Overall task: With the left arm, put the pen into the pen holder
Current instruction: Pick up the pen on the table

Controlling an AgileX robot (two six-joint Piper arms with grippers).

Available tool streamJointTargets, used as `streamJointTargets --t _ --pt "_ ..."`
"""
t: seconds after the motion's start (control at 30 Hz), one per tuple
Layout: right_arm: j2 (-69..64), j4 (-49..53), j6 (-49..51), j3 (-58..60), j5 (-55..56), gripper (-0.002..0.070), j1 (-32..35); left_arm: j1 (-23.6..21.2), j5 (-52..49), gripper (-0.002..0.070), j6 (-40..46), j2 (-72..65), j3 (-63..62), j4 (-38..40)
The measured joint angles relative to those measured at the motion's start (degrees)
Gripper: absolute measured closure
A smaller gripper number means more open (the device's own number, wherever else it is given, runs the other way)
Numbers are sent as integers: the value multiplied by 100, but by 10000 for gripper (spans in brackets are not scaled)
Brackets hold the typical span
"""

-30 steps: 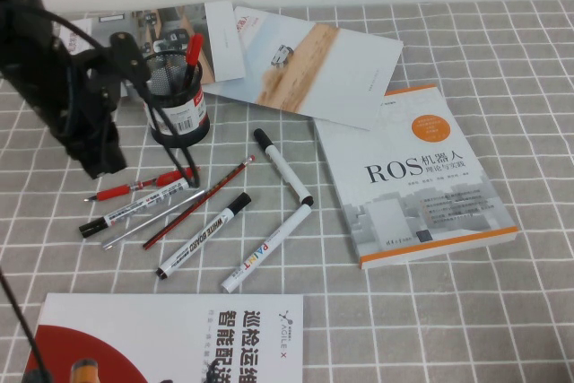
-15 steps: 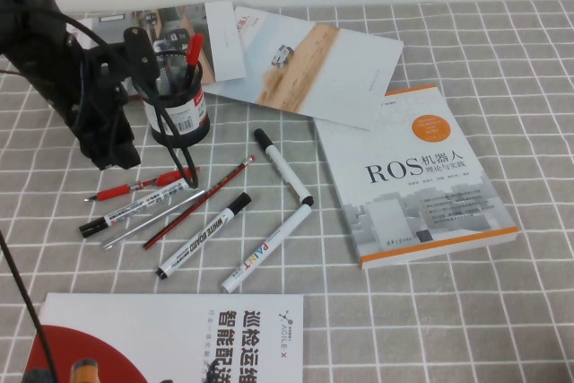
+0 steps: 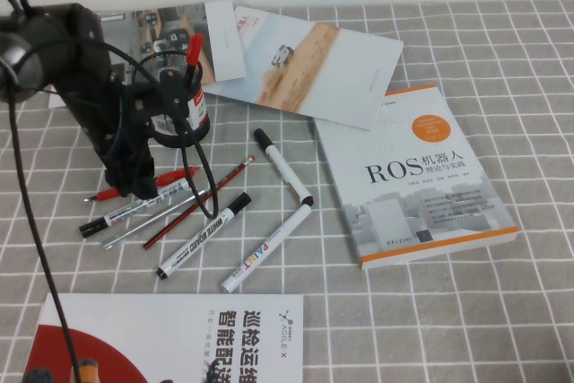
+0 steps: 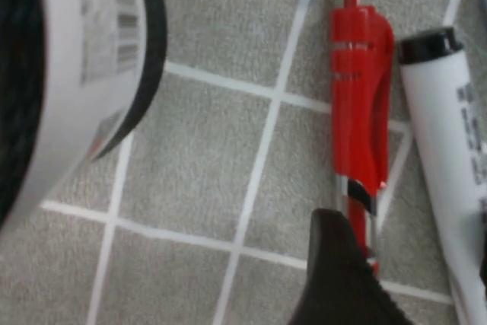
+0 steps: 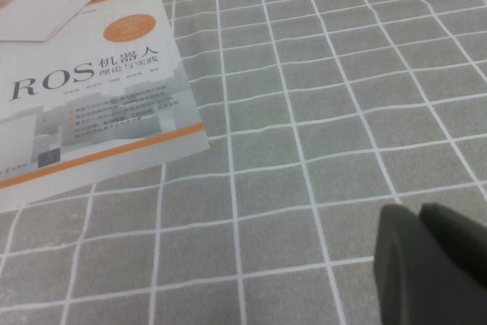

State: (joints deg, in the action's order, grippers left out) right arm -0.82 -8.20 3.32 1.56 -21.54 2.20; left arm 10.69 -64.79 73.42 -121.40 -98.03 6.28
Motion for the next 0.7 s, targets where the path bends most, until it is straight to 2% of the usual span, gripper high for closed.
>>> streamJointTargets --t 0.6,0.7 --pt "0 0 0 0 0 691 0 37 240 328 -99 -185 -13 -436" --pt "0 0 0 0 0 691 0 40 228 354 -203 -227 -13 -414"
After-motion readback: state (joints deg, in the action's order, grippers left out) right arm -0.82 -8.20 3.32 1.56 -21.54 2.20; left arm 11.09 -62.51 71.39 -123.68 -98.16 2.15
